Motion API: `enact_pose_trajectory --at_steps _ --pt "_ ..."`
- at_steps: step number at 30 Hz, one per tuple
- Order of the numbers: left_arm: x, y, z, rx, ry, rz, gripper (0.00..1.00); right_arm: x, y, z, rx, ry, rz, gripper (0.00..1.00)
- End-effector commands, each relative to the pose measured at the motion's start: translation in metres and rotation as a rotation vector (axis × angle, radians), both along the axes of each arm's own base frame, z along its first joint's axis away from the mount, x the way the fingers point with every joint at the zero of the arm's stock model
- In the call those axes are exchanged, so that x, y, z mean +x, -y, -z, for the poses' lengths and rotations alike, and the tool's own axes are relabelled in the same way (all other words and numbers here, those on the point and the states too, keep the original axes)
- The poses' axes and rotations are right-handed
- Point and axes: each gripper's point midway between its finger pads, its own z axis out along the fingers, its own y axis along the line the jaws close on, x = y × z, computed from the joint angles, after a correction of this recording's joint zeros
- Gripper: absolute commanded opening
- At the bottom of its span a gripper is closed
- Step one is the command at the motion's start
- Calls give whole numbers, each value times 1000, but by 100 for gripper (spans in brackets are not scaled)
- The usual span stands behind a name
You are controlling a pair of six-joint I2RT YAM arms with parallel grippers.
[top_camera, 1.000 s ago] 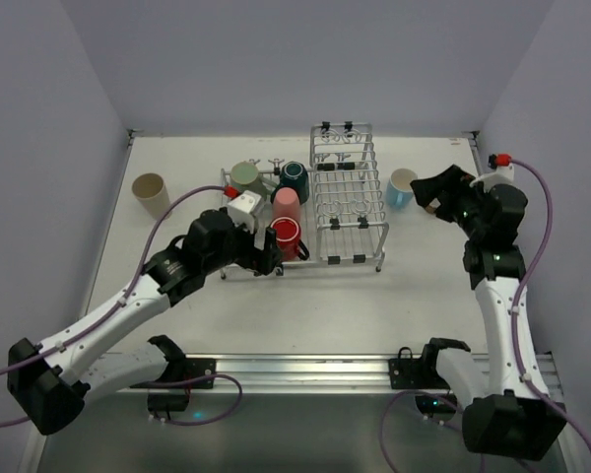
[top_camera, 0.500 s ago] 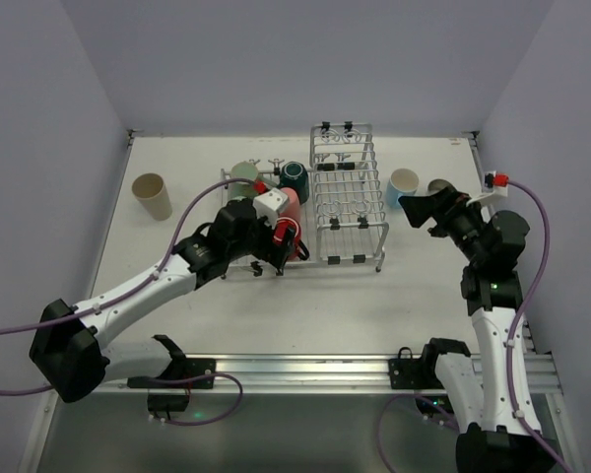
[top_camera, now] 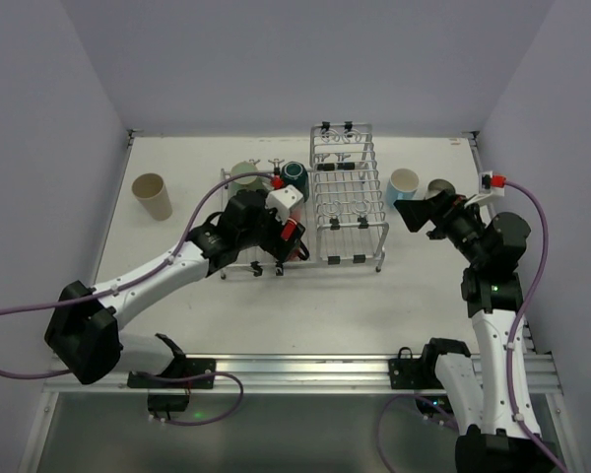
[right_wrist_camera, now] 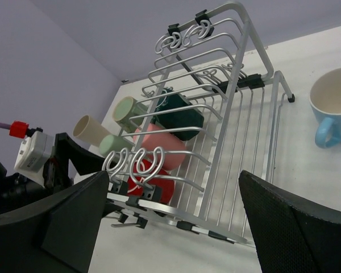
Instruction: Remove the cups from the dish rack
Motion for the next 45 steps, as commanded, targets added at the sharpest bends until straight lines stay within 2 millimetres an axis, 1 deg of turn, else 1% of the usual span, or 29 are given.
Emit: enact_pose_trajectory --at_steps 1,2,3,4,7,11,14,16,17,19,22,27,29,31,32,35,36,37,38,39,41,42,44,45 --pt "12 8 -1 13 17 68 100 -3 -5 -4 -5 22 -38 99" --pt "15 7 3 23 10 69 100 -3 -5 -3 -6 20 -38 99" --pt "18 5 13 50 -10 60 100 -3 -5 -4 -6 21 -41 99" --pt "19 4 18 69 -22 55 100 -3 -5 -4 -8 23 -40 99" --pt "27 2 19 94 -12 42 100 -3 -6 -6 -13 32 -43 99" --pt "34 6 9 78 20 34 100 -3 -8 -2 -9 22 -61 99" --pt "36 7 11 85 18 39 100 -2 -8 0 -6 19 -63 99" --pt "36 8 22 106 -7 53 100 -3 -8 0 -5 18 -64 99" --pt "37 10 24 112 -12 61 100 -3 -9 0 -6 19 -66 99" --pt "37 9 38 137 -48 64 100 -3 -9 0 -6 19 -66 99" --pt "39 9 48 152 -70 63 100 -3 -8 -1 -6 22 -63 99" --pt "44 8 54 154 -73 49 100 -4 -10 -1 -4 22 -72 99" --pt "46 12 51 132 -63 44 100 -5 -10 1 -4 19 -75 99" --pt "48 14 49 121 -57 40 89 -6 -10 0 -6 24 -76 99" --pt "47 13 50 121 -60 35 86 -6 -10 -1 -5 25 -76 99" --pt "45 10 44 108 -52 17 58 -10 -13 -3 -3 32 -91 99" --pt "46 6 36 103 -33 -1 47 -10 -13 -4 0 34 -93 99" --pt "43 3 36 106 -36 -4 44 -12 -14 -6 1 40 -97 99" --pt "42 1 32 98 -27 -15 41 -14 -16 -9 4 48 -109 99" --pt "43 -3 21 85 -1 -39 32 -16 -17 -10 15 47 -115 99" --pt "39 -7 13 71 3 -55 24 -21 -21 -18 25 68 -136 99" --pt "36 -8 0 48 21 -61 19 -23 -23 -22 41 70 -146 99" --pt "32 -11 -13 13 29 -79 15 -31 -27 -30 57 90 -171 99" --pt "31 -14 -30 -15 68 -98 12 -36 -32 -36 81 96 -201 99"
